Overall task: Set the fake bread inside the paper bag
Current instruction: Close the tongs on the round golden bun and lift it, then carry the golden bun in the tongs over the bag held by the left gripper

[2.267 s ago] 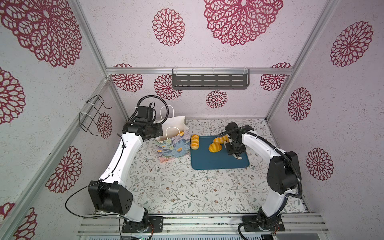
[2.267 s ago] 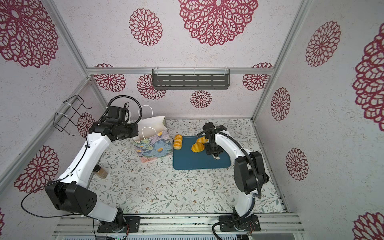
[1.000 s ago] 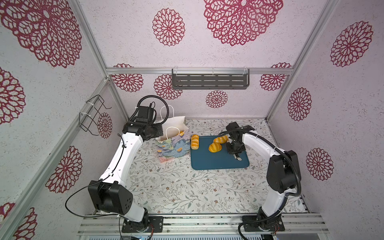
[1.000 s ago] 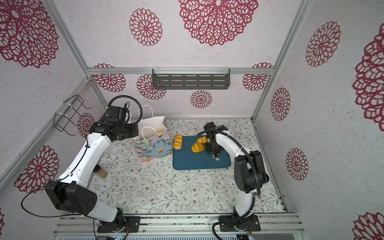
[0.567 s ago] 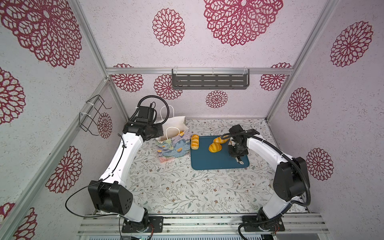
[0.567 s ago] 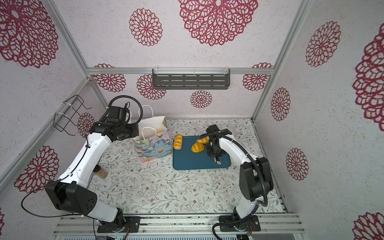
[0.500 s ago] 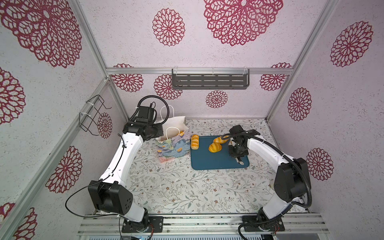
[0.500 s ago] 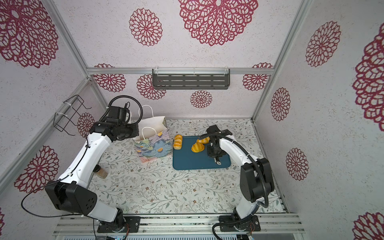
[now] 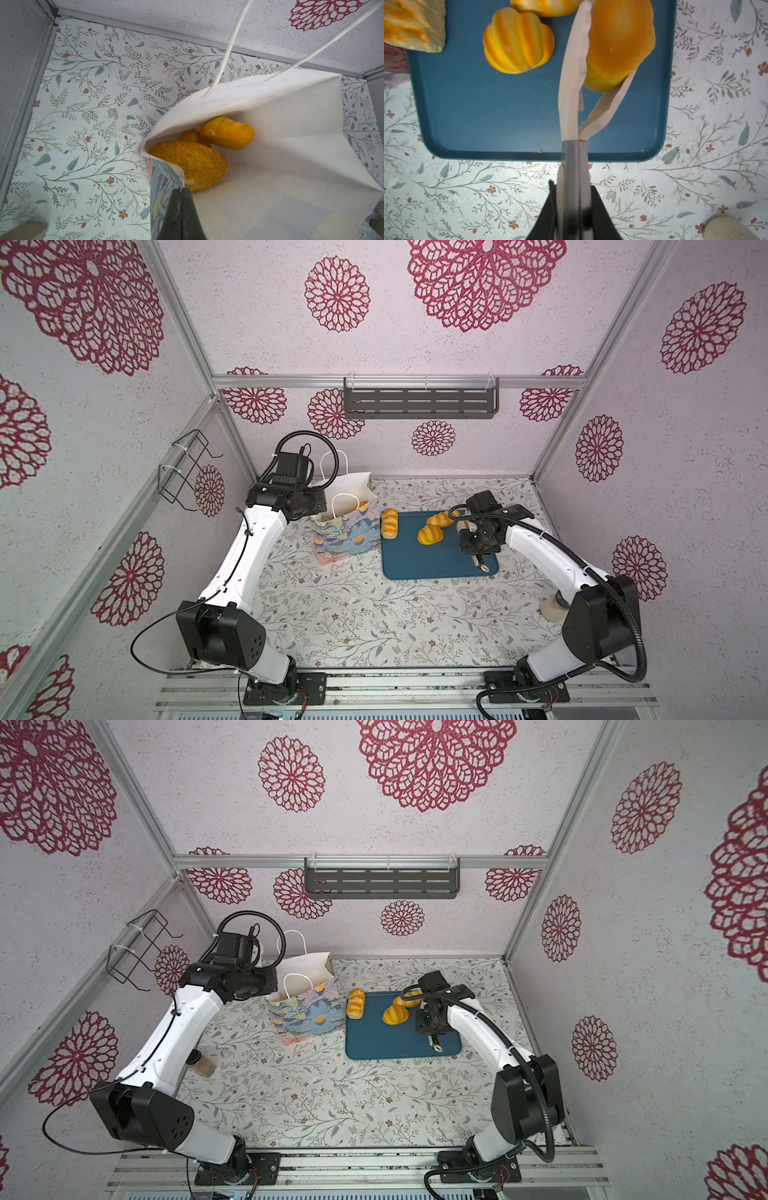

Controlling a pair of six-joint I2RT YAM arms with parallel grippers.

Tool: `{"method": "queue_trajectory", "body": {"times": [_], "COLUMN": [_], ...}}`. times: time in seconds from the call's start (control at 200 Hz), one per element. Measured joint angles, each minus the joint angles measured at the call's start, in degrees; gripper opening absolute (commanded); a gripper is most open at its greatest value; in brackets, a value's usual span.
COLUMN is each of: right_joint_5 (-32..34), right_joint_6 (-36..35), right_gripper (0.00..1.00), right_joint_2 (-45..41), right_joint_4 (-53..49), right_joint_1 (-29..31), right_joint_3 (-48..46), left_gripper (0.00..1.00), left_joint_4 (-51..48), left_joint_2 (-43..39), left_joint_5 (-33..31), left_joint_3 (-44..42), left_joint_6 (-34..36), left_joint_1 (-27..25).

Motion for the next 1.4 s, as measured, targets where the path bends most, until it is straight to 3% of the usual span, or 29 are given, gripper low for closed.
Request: {"method": "queue_trajectory", "body": {"times": [0.63, 1.401], "right_joint_5": [-4.46, -10.05], "right_joint_6": [4.74, 8.11], "right_gripper": [0.00, 0.00], "right_joint_2": [-13.79, -22.43], "right_joint_4": [8.70, 15.39], "right_joint_1": [0.02, 2.47], "right_joint_3": [-10.40, -13.07], "left_gripper": [0.00, 0.00], "left_joint_4": [0.15, 0.37], "left_joint_2": [0.00, -0.02], "left_joint_5": [-0.24, -3.02], "left_joint_3": [-0.11, -0.22], "left_joint_6": [0.02, 0.72], "left_joint_1": [-0.28, -0.33]}}
